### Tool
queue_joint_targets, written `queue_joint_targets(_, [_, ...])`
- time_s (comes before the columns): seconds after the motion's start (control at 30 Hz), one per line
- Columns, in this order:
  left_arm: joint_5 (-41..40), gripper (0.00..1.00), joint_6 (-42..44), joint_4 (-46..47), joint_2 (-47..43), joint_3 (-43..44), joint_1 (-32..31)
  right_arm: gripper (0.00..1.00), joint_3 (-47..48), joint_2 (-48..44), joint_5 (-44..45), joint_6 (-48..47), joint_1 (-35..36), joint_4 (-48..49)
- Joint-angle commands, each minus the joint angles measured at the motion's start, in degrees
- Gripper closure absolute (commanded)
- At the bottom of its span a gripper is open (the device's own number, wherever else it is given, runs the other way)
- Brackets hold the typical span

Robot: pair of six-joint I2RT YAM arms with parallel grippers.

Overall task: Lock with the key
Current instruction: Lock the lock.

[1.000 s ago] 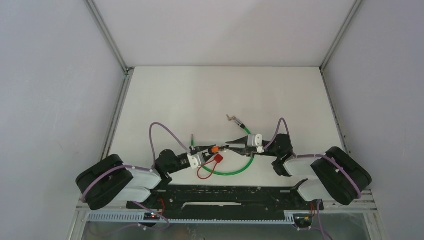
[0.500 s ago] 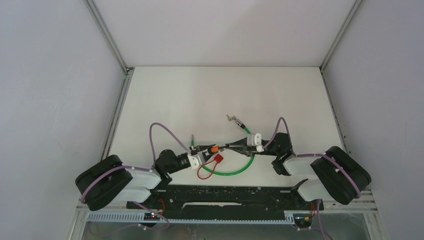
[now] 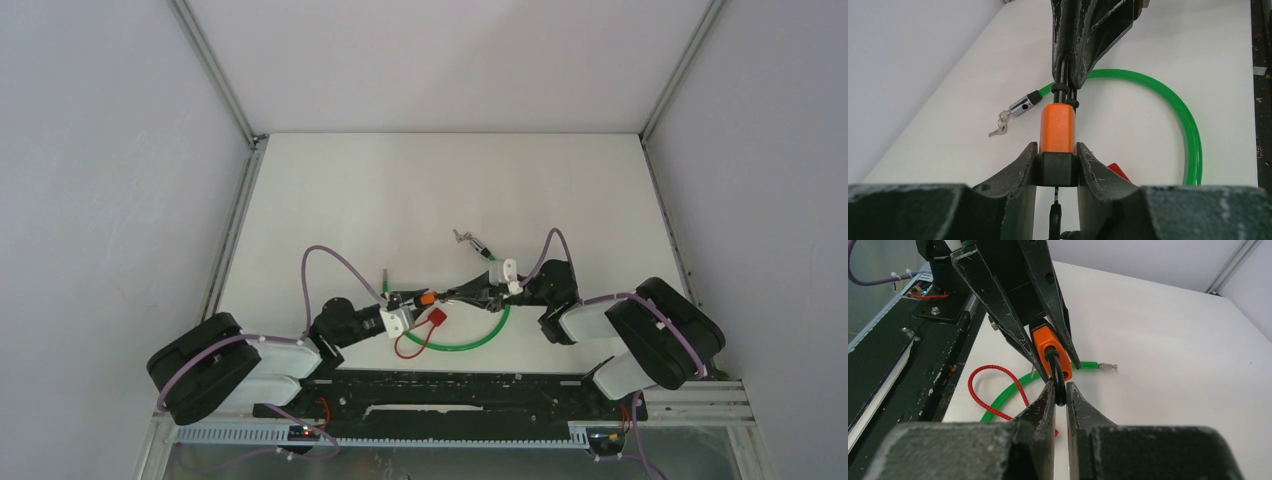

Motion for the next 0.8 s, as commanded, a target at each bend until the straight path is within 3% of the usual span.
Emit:
queue_joint_targets(0.0, [2.1,1.0,0.7,3.9,-0.2,3.5,-0.6,1.0,2.6,1.6,-2.8,2.6,1.3,5.8])
queue_joint_targets(0.5, [10.1,1.0,-0.1,2.5,1.5,5.2,-0.9,1.0,2.7,0.1,2.2,-2.8,3.6,-0.1])
queue_joint_targets(0.77, [10.5,1.0,-0.2,2.7,1.3,5.0,-0.9,1.0,2.7,-0.8,4.5,-6.2,4.8,-3.3])
